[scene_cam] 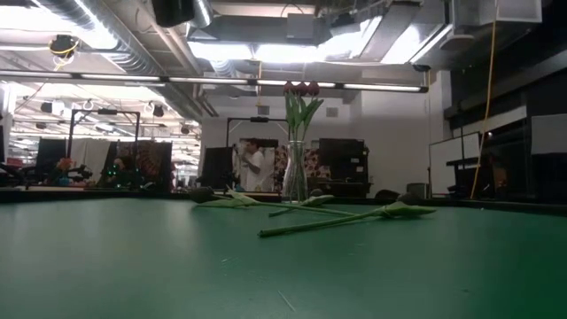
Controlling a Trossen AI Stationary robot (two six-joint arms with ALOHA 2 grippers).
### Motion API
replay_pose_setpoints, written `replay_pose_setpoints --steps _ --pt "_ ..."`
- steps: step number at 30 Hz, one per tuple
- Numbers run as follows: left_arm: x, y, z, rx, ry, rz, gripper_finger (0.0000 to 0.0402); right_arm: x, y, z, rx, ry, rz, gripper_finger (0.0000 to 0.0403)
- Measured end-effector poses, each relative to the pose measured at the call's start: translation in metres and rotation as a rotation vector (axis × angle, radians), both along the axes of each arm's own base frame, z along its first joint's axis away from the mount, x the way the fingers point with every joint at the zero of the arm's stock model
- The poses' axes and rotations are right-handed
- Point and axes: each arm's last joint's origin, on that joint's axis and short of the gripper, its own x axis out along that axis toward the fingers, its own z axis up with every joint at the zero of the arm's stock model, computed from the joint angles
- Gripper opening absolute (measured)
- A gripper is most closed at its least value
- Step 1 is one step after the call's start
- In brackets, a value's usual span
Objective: Sort flowers into vase by color
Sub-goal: Put the red tulip into the bottom left transparent vase
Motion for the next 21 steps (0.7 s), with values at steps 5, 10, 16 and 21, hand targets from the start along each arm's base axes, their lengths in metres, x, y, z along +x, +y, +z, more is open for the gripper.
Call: replay_pose_setpoints --steps 5,10,16,21 --pt "0.006 0.002 0.005 0.007 -0.078 -0.035 0.0117 0.0 0.001 0.0 0.005 -0.002 0.021 0.0" --pt "0.011 0.004 0.005 -0.009 -0.101 -0.056 0.0117 0.0 0.002 0.0 -0.002 -0.003 0.053 0.0" --pt "0.016 0.004 0.004 -0.013 -0.124 -0.055 0.0117 0.0 0.002 0.002 0.0 -0.015 0.069 0.0" --pt "0.02 0.003 0.003 -0.018 -0.138 -0.063 0.0117 0.0 0.003 0.003 0.005 -0.03 0.105 0.0"
